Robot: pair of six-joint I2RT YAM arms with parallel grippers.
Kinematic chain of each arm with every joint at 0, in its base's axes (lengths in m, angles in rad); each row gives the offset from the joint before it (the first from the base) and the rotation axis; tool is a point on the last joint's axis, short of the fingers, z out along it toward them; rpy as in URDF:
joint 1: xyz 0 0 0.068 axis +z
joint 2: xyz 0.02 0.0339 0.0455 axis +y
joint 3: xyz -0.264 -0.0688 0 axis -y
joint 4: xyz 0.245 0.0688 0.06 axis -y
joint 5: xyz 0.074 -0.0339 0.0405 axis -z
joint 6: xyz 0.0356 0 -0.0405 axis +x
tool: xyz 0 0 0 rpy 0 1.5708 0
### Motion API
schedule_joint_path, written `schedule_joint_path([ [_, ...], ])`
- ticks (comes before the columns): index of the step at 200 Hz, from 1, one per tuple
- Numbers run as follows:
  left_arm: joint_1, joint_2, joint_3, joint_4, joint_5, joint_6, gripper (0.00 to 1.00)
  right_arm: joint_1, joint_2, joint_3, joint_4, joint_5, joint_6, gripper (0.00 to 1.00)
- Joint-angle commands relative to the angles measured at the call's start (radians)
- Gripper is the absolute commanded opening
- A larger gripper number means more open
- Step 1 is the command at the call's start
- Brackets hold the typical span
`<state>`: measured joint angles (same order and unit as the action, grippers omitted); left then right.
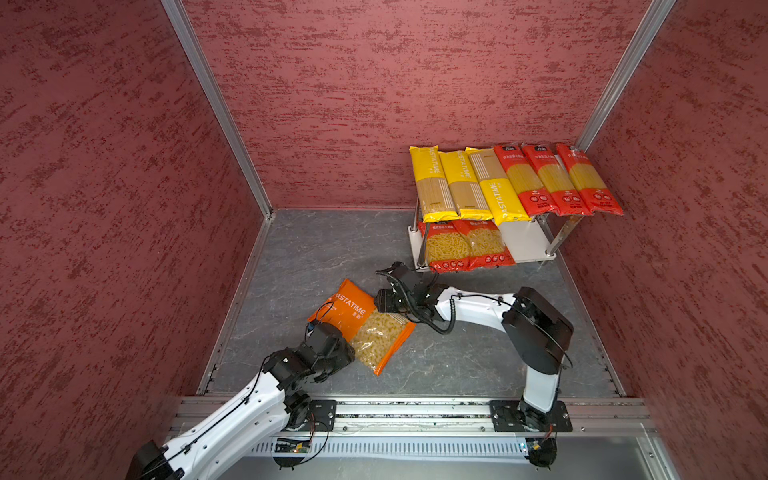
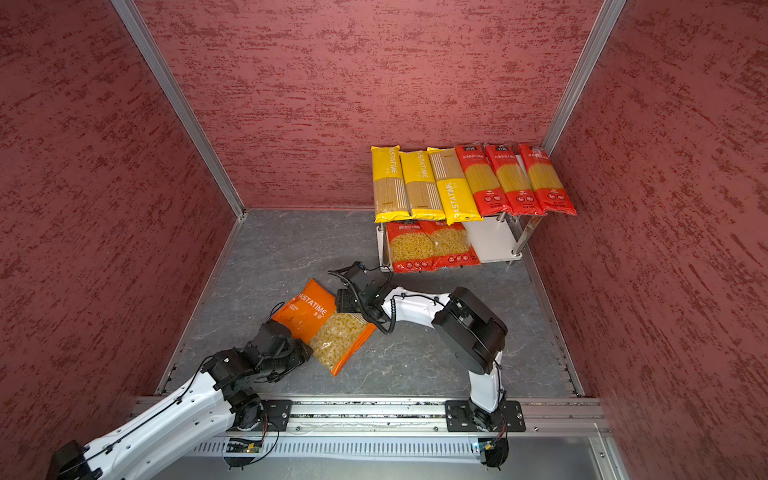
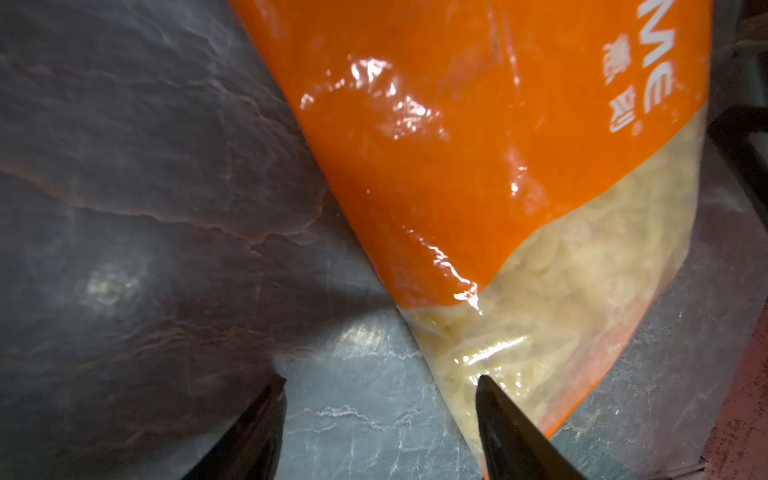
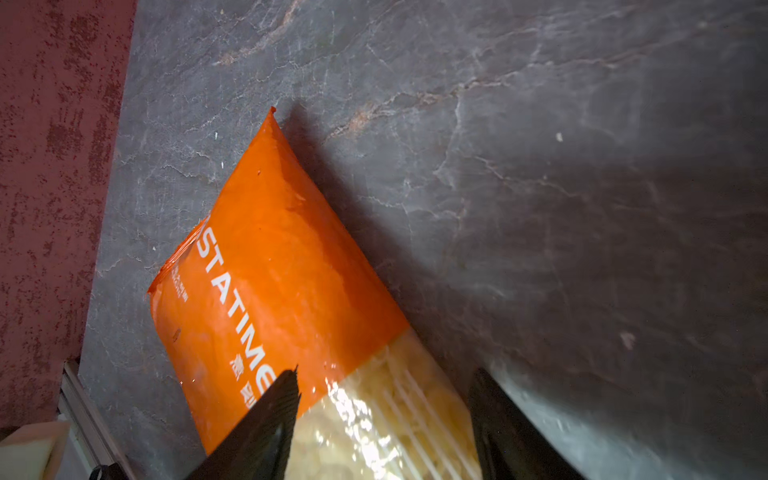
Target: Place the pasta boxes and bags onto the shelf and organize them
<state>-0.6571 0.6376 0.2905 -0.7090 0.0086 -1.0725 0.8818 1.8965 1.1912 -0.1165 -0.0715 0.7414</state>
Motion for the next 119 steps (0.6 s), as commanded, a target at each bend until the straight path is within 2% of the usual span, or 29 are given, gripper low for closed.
schedule_joint_path([
  [1, 0.026, 0.033, -0.047, 0.151, 0.051, -0.033, 0.69, -0.004, 0.021, 0.020, 0.061, -0.108, -0.051, 0.66],
  [38, 0.098, 0.113, -0.047, 0.296, 0.106, 0.027, 0.63, 0.001, -0.022, -0.117, 0.140, -0.160, 0.070, 0.57],
  [68, 0.093, 0.181, -0.024, 0.391, 0.132, 0.100, 0.60, 0.054, -0.122, -0.283, 0.249, -0.149, 0.204, 0.50],
  [97, 0.087, 0.274, 0.011, 0.451, 0.165, 0.143, 0.58, 0.130, -0.195, -0.341, 0.208, -0.113, 0.267, 0.49],
  [119, 0.047, 0.325, 0.027, 0.532, 0.178, 0.139, 0.57, 0.150, -0.277, -0.416, 0.182, -0.086, 0.327, 0.50],
])
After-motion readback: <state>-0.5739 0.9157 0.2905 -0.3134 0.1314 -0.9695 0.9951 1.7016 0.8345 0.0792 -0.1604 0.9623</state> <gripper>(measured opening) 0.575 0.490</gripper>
